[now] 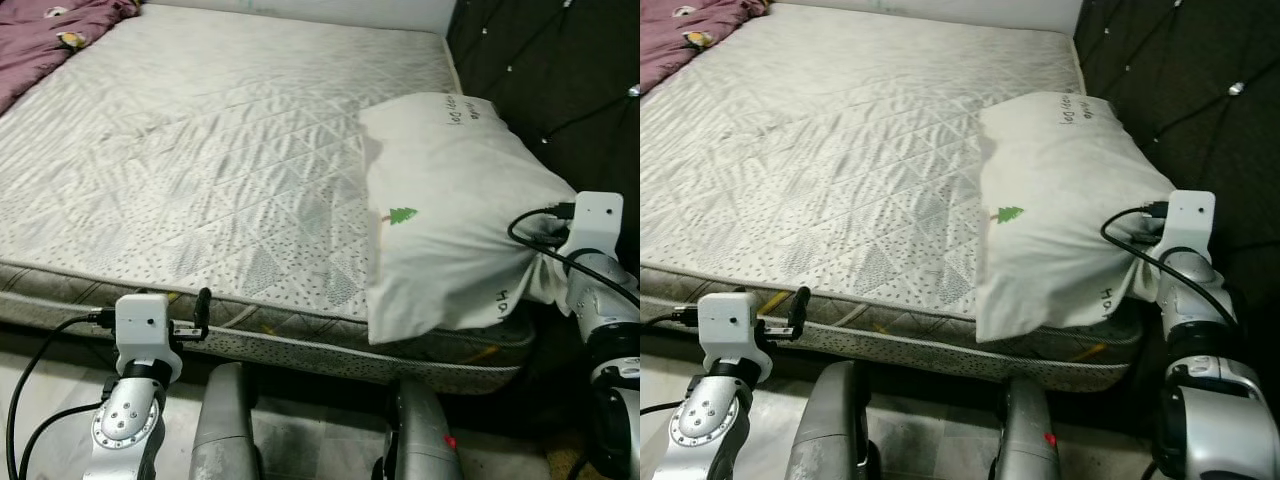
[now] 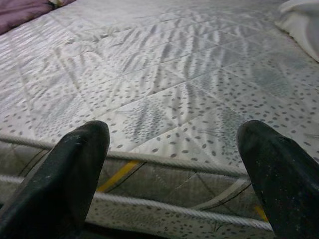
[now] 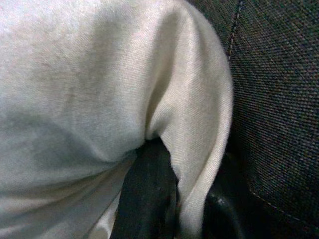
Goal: Clean up the room
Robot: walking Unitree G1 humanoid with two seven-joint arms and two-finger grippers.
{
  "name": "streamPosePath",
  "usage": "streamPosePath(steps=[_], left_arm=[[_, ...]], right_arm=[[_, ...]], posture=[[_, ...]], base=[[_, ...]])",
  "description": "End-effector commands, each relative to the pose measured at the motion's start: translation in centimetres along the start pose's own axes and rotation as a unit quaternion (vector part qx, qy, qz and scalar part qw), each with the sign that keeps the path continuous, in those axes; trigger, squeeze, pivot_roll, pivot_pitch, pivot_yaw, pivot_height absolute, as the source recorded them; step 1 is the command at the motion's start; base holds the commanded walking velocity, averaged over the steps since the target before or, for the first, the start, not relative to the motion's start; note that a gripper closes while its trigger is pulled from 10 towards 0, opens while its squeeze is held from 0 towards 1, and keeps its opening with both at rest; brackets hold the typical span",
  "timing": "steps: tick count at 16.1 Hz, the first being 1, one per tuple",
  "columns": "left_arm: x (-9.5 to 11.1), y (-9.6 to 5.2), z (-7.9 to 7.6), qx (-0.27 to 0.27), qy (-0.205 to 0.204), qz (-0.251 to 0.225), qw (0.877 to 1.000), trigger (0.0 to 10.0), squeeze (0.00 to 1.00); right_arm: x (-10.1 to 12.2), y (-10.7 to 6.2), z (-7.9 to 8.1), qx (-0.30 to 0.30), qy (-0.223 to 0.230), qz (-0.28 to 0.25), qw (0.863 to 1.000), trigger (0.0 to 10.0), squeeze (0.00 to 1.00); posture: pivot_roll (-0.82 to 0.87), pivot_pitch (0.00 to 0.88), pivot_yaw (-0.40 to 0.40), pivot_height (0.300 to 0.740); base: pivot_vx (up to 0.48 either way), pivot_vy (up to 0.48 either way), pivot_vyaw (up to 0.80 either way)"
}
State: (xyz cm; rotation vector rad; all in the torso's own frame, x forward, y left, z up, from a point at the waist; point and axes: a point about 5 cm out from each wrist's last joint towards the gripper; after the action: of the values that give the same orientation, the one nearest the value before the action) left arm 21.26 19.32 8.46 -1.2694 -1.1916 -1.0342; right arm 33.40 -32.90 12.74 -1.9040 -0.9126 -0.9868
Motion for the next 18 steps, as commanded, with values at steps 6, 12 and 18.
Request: streamPosePath(steps=[6, 12, 18], left_arm=[[-0.3, -0.1, 0.0, 0.000, 0.002, 0.007, 1.000, 10.0, 0.00], [-0.1, 0.0, 0.2, 0.002, 0.006, 0.004, 1.000, 10.0, 0.00], [-0.2, 0.1, 0.5, 0.013, 0.008, 0.003, 1.000, 10.0, 0.00]], right_arm=[[-6.3, -3.0, -0.5, -0.033, -0.017, 0.026, 0.999, 0.0, 0.00], [-6.0, -4.0, 4.3, 0.035, -0.016, 0.001, 0.999, 10.0, 0.00], [-4.4, -5.5, 8.5, 0.074, 0.021, -0.057, 0.995, 10.0, 1.00]], posture=[[0.04, 0.000, -0.045, 0.570], [0.05, 0.000, -0.043, 0.570], [0.06, 0.000, -0.037, 0.570]], base=[[0.000, 0.000, 0.00], [0.000, 0.000, 0.00], [0.000, 0.000, 0.00]])
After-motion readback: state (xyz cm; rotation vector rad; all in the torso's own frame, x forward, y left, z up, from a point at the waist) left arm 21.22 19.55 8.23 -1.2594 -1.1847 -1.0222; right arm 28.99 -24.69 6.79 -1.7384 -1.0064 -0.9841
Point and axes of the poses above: a point about 5 cm out from each wrist's last joint towards the gripper, its own y axis pointing out of the wrist towards the gripper, its own x axis along the axis of the wrist's last joint, z = x × y, and after that the axes turned 9 degrees about -y, right-handed
